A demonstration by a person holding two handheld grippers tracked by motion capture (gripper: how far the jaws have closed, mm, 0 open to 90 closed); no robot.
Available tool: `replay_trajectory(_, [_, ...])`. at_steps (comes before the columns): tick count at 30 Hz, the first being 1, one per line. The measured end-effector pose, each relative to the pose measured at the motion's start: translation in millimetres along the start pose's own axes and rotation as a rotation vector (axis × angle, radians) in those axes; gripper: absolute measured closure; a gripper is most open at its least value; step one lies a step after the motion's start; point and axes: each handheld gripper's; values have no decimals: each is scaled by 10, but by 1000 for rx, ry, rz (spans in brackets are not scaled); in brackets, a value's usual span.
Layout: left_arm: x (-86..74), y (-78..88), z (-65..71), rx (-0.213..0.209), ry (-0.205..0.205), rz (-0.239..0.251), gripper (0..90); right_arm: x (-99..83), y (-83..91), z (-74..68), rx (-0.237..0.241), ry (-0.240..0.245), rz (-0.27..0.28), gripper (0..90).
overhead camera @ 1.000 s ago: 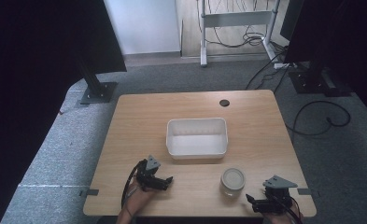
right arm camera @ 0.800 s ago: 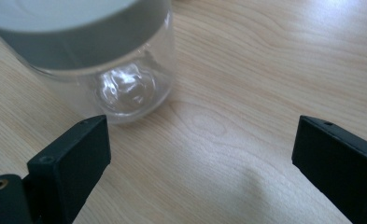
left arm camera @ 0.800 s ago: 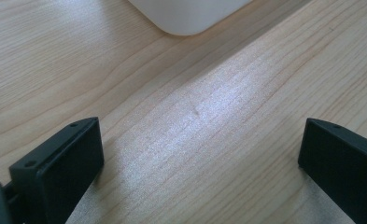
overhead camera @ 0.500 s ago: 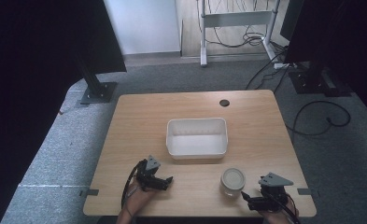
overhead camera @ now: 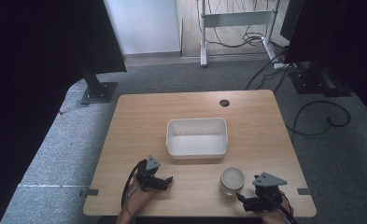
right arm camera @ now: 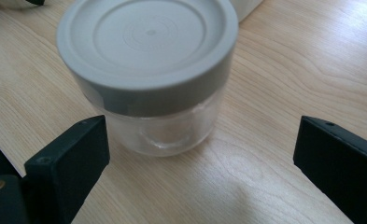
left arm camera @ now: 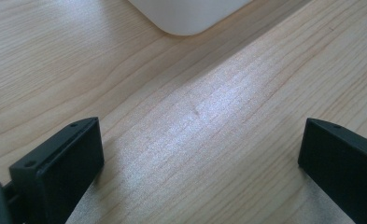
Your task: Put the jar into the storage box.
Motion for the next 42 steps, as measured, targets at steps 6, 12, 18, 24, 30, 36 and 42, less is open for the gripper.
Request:
replay_trajectory(6, [0,0,0,0,0,0,0,39,-26,-35,8,18,0,31])
replay_trajectory(12, [0,0,0,0,0,0,0,104,-64,-88,19,42,5,31])
replay_trajectory(18, [0,0,0,0,0,0,0,153,-122,-123,26,57,0,31])
replay_trajectory(24, [0,0,0,0,0,0,0,190,-204,-141,32,53,-3,35])
replay_trajectory(30, [0,0,0,0,0,0,0,222,-267,-163,33,54,-9,39])
replay_trajectory(36, [0,0,0,0,0,0,0,262,-336,-186,29,53,-18,51])
replay_trajectory(42, [1,0,0,0,0,0,0,298,-394,-202,16,34,-23,87])
Point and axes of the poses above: each handheld gripper's, and its own axes: y roughly backward along the jaws, x roughly out of its top, z roughly to its right, and after that the axes turned 12 degrees about -z, right-handed
